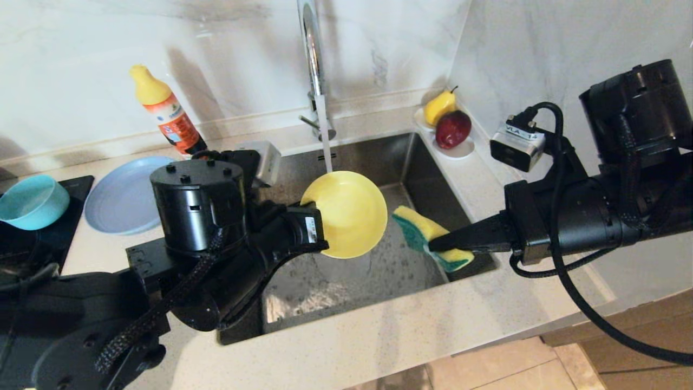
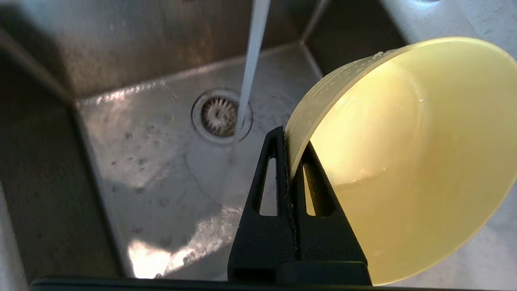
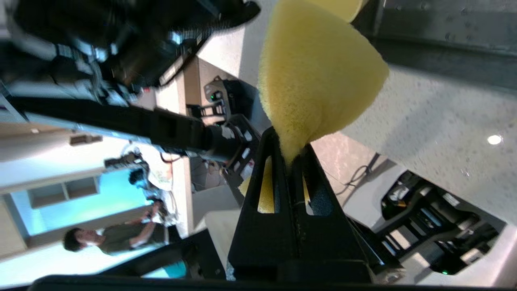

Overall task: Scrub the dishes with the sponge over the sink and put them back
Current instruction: Wipe the bowl

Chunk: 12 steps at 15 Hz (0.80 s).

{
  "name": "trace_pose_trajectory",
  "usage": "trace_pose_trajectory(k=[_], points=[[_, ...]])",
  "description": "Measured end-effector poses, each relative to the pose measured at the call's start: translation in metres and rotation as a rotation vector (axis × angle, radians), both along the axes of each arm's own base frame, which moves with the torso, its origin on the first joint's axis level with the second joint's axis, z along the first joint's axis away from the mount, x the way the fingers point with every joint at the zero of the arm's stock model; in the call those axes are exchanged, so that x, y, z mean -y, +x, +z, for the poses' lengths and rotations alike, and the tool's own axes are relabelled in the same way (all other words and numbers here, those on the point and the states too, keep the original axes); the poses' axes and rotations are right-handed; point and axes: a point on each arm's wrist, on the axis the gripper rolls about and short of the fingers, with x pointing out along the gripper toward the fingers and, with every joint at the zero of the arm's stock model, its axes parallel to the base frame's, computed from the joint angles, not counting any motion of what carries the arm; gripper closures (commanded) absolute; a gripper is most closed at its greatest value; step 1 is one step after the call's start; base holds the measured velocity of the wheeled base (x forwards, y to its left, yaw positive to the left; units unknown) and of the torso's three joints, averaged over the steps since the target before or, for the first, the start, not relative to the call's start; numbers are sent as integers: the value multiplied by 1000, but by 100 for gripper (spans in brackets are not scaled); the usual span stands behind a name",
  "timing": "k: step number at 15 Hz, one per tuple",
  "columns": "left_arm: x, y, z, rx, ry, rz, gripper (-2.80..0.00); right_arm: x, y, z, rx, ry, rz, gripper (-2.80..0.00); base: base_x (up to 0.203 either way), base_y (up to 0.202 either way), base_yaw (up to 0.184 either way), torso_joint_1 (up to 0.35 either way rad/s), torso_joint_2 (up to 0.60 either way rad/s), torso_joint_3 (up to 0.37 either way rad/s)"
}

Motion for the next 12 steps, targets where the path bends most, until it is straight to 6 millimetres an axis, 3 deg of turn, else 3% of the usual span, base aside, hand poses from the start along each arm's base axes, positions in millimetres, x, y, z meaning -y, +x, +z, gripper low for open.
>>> trace_pose_trajectory(k=[5, 12], points=[[5, 2, -7, 13, 3, 57, 0, -18, 4, 7, -19, 18, 30, 0, 0, 0, 0, 0, 0, 0], [13, 13, 1, 92, -68, 158, 0, -37, 2, 19, -21, 11, 76, 0, 0, 0, 0, 0, 0, 0]])
